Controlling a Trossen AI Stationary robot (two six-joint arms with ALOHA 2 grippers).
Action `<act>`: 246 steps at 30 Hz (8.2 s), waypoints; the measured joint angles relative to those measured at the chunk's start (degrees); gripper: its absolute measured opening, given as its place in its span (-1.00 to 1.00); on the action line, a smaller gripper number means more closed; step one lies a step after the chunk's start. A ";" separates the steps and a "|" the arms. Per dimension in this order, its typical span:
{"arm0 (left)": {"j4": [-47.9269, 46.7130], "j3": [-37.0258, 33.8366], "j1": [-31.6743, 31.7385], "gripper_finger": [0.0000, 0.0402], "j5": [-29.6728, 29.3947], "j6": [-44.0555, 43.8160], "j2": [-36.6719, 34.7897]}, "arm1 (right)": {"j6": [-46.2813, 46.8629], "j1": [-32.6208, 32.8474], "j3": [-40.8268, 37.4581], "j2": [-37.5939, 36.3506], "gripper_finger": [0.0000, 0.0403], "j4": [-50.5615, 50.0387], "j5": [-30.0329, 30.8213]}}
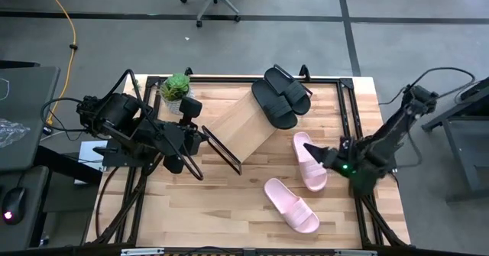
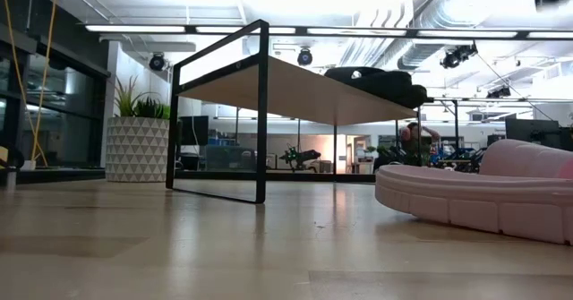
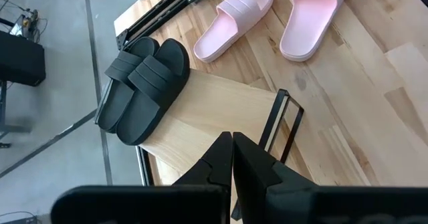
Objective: Pick and place slides into the shelf
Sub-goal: Put the top pink slide on the shelf
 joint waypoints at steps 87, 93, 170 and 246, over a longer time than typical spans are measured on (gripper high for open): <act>10.71 0.00 0.00 -0.99 -2.73 -25.53 11.38 | -39.11 0.00 10.31 22.69 -0.16 -51.31 -53.51; 10.69 0.00 0.00 -0.99 -2.73 -25.53 11.38 | -43.57 0.89 10.33 22.69 -0.16 -45.71 -54.64; 10.58 0.02 -1.19 -0.99 2.81 -25.62 14.99 | 12.34 7.55 14.68 27.57 -0.16 -59.50 -38.47; 8.14 0.00 -1.11 -0.99 14.72 -3.88 16.08 | 33.09 14.56 14.66 45.71 -0.46 22.00 9.32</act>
